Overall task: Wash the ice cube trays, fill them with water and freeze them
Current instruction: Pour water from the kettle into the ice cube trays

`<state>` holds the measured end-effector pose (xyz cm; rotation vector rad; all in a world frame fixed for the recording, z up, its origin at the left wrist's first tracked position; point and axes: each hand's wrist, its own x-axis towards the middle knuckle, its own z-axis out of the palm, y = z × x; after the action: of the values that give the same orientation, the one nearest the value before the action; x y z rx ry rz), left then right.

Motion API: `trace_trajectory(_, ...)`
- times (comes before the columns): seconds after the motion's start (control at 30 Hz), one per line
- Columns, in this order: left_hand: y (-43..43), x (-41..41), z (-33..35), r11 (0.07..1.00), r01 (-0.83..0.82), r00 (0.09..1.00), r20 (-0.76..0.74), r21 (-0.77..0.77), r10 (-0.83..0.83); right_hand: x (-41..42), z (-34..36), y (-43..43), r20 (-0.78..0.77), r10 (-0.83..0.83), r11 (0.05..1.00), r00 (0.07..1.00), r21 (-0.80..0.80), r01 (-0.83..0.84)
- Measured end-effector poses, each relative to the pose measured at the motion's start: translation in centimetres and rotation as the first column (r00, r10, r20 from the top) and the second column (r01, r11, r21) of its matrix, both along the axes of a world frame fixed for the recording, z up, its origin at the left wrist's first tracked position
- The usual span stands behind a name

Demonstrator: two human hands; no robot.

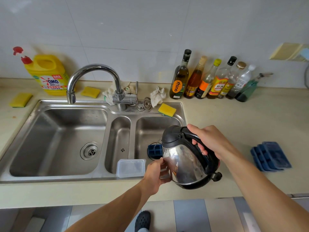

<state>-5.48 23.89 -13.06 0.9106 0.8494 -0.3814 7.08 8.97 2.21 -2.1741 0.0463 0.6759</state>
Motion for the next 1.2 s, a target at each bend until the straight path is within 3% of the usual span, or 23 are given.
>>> trace_trajectory(0.7,-1.7,0.1,1.3,0.995,0.1,0.993,0.066,0.005,-0.1,-0.5,1.2,-2.4,0.001,-0.03,0.999,1.0,0.01,0.03)
trace_trajectory(1.2,-2.8,0.8,2.0,0.995,0.099,0.995,0.031,-0.021,-0.098,-0.7,2.2,-3.8,0.002,-0.055,0.998,0.999,0.014,0.055)
